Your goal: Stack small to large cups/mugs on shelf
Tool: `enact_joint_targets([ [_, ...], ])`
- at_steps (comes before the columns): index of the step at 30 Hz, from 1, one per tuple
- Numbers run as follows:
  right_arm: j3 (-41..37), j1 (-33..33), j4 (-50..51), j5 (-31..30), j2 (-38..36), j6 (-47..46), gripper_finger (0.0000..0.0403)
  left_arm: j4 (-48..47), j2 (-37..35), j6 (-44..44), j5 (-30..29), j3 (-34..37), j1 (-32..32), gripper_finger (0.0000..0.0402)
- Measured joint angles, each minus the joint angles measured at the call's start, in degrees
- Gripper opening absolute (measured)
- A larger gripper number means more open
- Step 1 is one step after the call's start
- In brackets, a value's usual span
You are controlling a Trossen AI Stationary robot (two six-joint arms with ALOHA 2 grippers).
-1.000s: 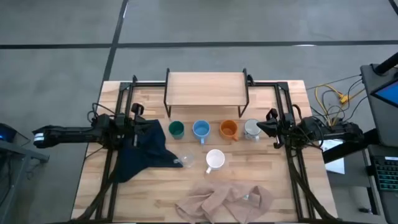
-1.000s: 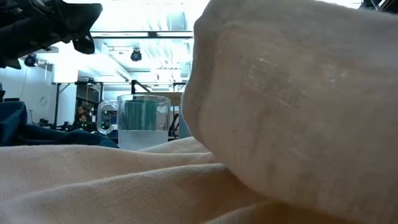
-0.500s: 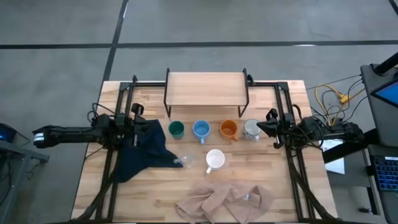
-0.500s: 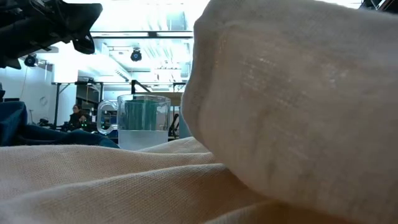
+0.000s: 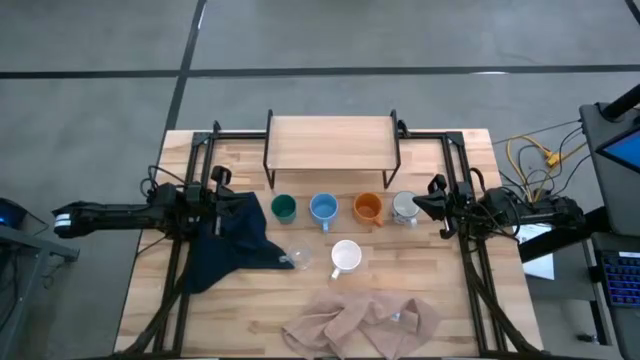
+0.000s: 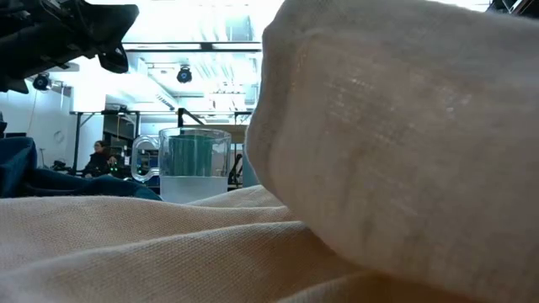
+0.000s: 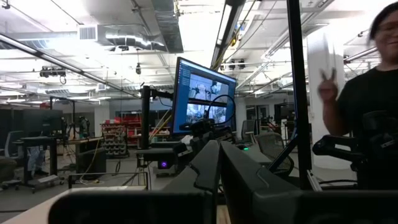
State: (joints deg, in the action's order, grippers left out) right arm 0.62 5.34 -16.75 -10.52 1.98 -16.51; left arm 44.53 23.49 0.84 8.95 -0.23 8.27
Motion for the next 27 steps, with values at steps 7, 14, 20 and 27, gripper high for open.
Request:
enact_joint_targets([
  [7,0.0,0.0,0.0,0.0,0.0,0.0,0.0009,0.0,0.0,0.0,0.0,0.0,0.0,0.0],
  [14,0.0,0.0,0.0,0.0,0.0,0.0,0.0009,0.0,0.0,0.0,0.0,0.0,0.0,0.0],
  [20,0.0,0.0,0.0,0.0,0.0,0.0,0.0009,0.0,0.0,0.0,0.0,0.0,0.0,0.0],
  [27,0.0,-0.1,3.2,-14.9,0.9,1.8,0.0009,0.0,0.0,0.0,0.0,0.0,0.0,0.0],
])
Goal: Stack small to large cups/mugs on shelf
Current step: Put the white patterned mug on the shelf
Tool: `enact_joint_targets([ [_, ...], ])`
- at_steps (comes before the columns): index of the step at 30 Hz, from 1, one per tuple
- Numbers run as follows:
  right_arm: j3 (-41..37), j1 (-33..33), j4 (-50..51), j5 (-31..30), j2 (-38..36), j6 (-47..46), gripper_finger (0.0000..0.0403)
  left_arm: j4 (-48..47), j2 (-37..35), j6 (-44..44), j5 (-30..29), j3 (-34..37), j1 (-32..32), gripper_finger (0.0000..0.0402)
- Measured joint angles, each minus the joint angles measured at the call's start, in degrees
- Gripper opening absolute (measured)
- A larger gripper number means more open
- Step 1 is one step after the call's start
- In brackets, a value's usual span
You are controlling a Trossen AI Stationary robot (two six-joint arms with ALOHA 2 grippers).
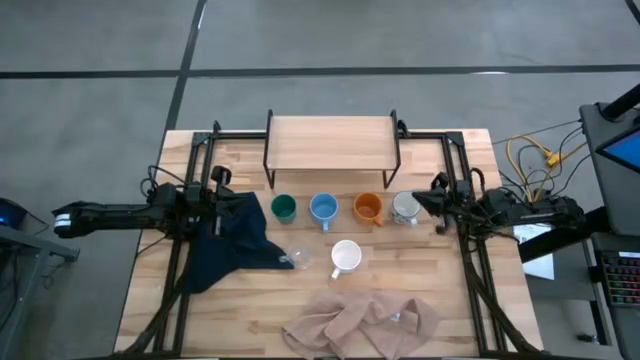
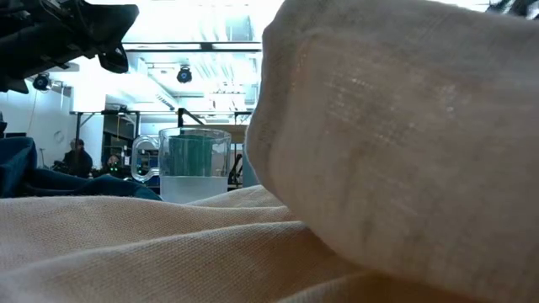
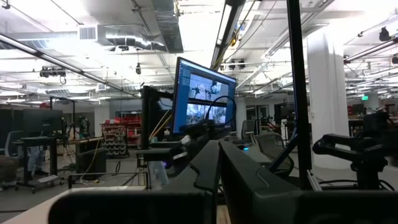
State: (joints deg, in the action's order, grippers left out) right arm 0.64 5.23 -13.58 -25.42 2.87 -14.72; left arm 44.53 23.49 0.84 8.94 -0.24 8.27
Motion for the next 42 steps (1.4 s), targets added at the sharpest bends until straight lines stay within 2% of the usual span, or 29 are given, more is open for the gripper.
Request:
enact_joint_targets([
  [2,0.0,0.0,-0.5,-12.3,0.9,-0.8,0.0009,0.0,0.0,0.0,0.0,0.0,0.0,0.0],
  [4,0.0,0.0,-3.2,-22.0,1.1,-6.3,0.0009,0.9,0.0,0.8,0.0,0.0,0.0,0.0],
  [6,0.0,0.0,-5.1,-28.3,1.1,-14.0,0.0009,2.9,0.0,6.2,0.0,0.0,-0.1,0.0],
  [9,0.0,0.0,-9.2,-33.7,1.0,-24.7,0.0009,6.7,0.0,13.3,0.0,0.0,-0.1,0.0],
  [12,0.0,0.0,-12.8,-34.0,0.9,-36.5,0.0009,11.1,0.0,13.3,-0.1,0.0,-0.1,0.0],
  [14,0.0,0.0,-13.4,-34.7,0.9,-39.3,0.0009,12.4,0.0,12.1,-0.4,0.0,-0.1,0.0],
  [16,0.0,0.0,-13.2,-36.3,0.9,-36.7,0.0009,12.9,-0.1,8.2,-1.2,-0.1,-0.1,0.0],
  [19,0.0,0.0,-13.3,-36.8,1.1,-34.7,0.0009,13.1,0.0,7.8,-3.2,-0.3,-0.1,0.0],
  [22,0.0,0.0,-13.3,-36.6,1.0,-25.1,0.0009,13.1,0.0,7.8,-4.2,-0.3,-0.1,0.0],
  [26,0.0,0.0,-13.3,-32.4,1.1,-13.7,0.0009,13.4,0.0,7.8,-8.1,-0.3,-0.1,0.0],
  [31,0.0,0.0,-14.3,-31.8,1.0,-20.4,0.0009,13.5,0.0,7.6,-11.7,-0.4,-0.1,0.0],
  [37,0.0,-0.1,-14.3,-31.7,1.6,-19.5,0.0009,13.5,0.0,7.5,-14.0,-0.5,-0.1,0.0],
  [42,0.0,-0.1,-14.5,-31.6,2.3,-14.2,0.0009,13.6,0.0,7.4,-14.4,-0.5,-0.1,0.0],
])
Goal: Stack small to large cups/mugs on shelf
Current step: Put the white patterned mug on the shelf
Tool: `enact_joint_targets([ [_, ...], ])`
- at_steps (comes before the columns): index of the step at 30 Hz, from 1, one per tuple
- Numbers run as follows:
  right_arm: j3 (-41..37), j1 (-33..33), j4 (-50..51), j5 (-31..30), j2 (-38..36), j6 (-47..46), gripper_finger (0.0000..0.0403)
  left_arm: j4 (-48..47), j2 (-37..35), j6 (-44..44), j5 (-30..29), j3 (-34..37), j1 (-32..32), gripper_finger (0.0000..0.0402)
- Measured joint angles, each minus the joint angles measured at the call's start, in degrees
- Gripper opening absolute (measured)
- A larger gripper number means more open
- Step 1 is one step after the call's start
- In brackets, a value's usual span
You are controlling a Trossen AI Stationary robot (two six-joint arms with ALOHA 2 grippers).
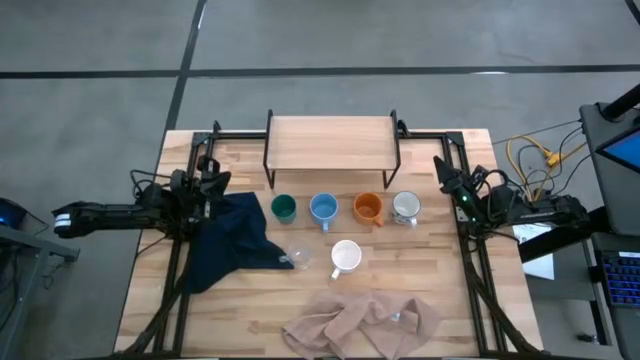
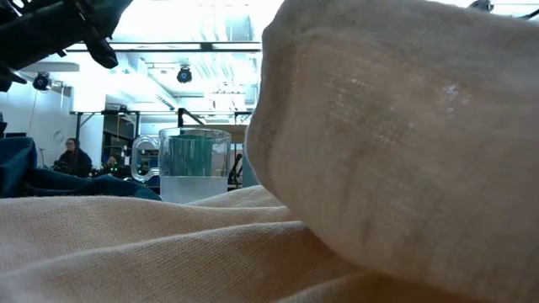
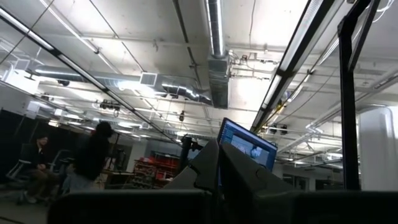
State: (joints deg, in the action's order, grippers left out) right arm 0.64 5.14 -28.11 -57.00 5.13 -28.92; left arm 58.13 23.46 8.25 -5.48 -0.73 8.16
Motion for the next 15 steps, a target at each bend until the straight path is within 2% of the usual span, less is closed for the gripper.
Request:
enact_joint_targets([
  [3,0.0,-0.2,-2.4,0.0,-0.1,0.7,0.0009,0.6,0.0,0.0,-1.7,0.0,0.0,0.0],
  [7,0.0,-0.2,-3.0,0.7,-0.1,9.3,0.0009,3.6,0.0,0.0,-5.8,0.0,0.0,0.0],
  [15,0.0,-0.2,-5.7,6.9,-0.1,22.6,0.0009,5.9,0.0,-1.3,-14.7,0.0,0.0,0.0],
])
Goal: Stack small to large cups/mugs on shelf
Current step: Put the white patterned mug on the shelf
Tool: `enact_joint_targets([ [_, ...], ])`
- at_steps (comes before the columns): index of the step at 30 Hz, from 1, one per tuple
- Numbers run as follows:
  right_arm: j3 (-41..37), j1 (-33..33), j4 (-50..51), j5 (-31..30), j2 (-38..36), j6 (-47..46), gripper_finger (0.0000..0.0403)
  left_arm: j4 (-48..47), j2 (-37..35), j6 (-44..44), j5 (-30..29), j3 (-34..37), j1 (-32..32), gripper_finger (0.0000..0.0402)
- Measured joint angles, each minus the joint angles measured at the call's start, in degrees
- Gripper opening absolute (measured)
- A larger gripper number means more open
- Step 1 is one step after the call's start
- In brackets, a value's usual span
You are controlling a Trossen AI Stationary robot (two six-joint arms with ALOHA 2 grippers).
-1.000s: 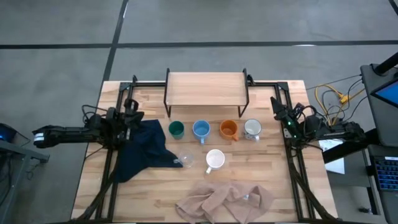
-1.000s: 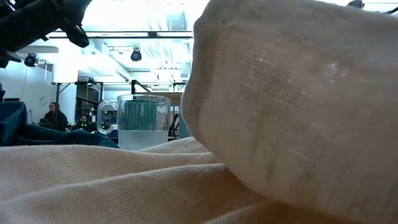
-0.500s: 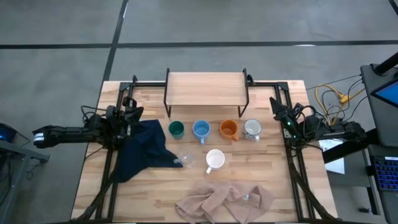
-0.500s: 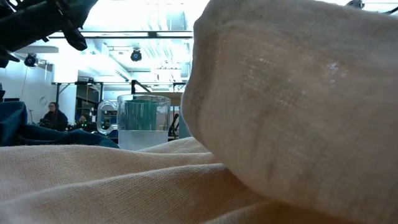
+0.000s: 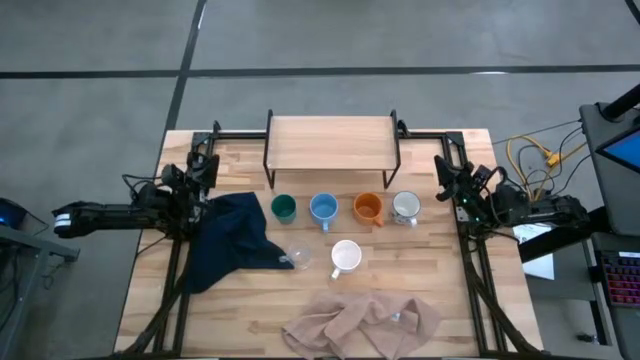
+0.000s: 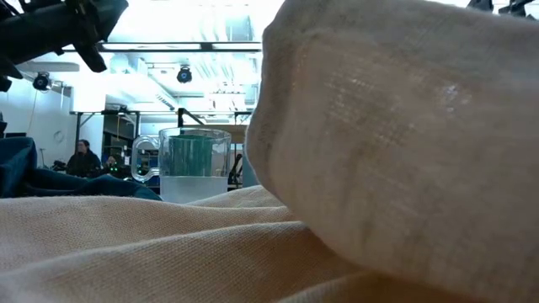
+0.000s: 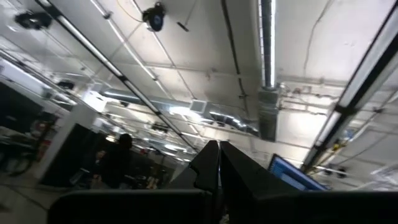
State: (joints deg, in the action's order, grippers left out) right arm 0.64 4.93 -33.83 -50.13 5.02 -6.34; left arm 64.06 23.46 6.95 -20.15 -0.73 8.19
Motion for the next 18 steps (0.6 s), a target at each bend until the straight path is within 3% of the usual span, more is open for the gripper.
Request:
enact_joint_targets([
  [5,0.0,0.0,-0.5,-0.7,0.0,5.5,0.0009,0.0,0.0,-6.0,-0.3,0.0,0.0,0.0],
  [13,0.2,0.0,-2.1,-0.7,0.0,19.1,0.0009,-0.8,0.0,-6.2,-1.3,-0.1,0.0,0.0],
  [18,5.9,0.0,6.8,0.5,0.0,26.0,0.0009,-12.6,0.0,-5.9,-2.6,-2.0,0.0,0.0],
])
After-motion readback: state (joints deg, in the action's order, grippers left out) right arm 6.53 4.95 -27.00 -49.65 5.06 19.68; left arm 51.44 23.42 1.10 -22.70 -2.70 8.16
